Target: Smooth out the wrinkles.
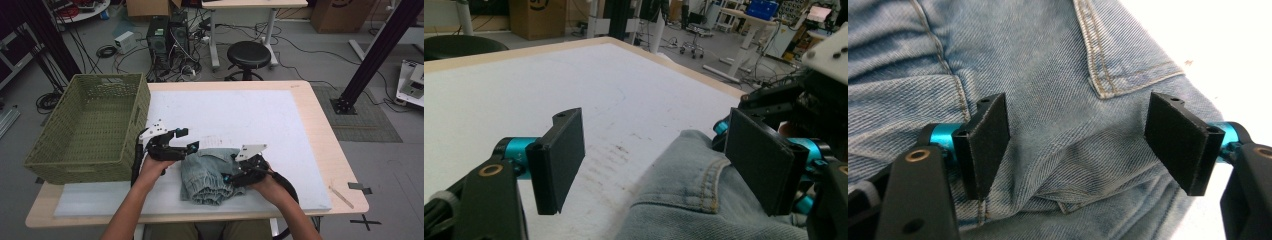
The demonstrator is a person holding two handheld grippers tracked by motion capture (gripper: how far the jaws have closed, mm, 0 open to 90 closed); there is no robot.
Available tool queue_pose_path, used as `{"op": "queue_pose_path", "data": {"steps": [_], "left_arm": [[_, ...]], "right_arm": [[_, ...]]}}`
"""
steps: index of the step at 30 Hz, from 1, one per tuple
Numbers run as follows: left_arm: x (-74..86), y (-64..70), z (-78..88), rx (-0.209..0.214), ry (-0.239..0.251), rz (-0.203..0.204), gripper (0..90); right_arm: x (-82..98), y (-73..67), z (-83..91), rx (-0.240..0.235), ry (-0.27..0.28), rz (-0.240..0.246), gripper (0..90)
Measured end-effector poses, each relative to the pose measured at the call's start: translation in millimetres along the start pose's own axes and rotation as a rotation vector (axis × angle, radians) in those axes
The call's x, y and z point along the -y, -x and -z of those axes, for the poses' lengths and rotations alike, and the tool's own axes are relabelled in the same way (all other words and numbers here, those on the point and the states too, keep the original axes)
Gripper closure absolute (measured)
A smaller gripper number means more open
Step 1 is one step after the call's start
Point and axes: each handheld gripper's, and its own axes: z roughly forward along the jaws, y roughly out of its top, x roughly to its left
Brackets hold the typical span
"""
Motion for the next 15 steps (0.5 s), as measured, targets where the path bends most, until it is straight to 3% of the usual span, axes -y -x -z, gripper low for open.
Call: {"op": "queue_pose_path", "data": {"steps": [1, 2, 3, 10, 15], "left_arm": [[2.1, 2.3, 0.5, 0.004, -0.005, -0.004, 23.8], [2.1, 2.3, 0.5, 0.004, -0.005, -0.004, 23.2], [4.8, 4.7, 1.0, 0.009, -0.015, -0.005, 22.9], [20.3, 12.3, 0.8, 0.066, -0.055, 0.005, 21.2], [30.5, 14.2, -0.9, 0.055, -0.12, -0.014, 21.2]], "right_arm": [[0.6, 5.2, 9.7, -0.015, 0.069, -0.047, 26.0], [0.6, 5.2, 9.7, -0.015, 0.069, -0.047, 26.0], [2.3, 11.0, 19.0, -0.01, 0.122, -0.08, 23.9], [8.4, 23.1, 36.9, 0.059, 0.144, -0.103, 22.2], [9.0, 24.7, 38.9, 0.069, 0.149, -0.111, 22.2]]}}
